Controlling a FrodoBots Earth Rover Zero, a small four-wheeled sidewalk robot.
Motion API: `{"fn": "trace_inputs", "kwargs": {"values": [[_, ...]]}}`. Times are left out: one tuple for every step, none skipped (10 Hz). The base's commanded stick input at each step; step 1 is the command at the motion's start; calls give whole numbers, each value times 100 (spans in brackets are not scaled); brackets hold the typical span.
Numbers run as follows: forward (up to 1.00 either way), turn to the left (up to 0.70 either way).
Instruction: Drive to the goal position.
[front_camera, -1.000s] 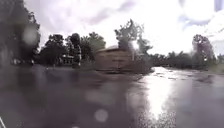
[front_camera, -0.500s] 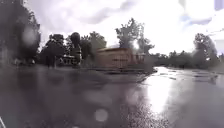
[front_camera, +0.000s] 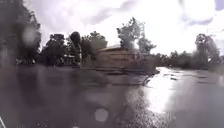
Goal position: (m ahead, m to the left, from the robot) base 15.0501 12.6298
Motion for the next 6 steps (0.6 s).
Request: {"fn": "trace_inputs", "kwargs": {"values": [[85, 0], [85, 0], [85, 0], [85, 0], [85, 0], [85, 0]]}}
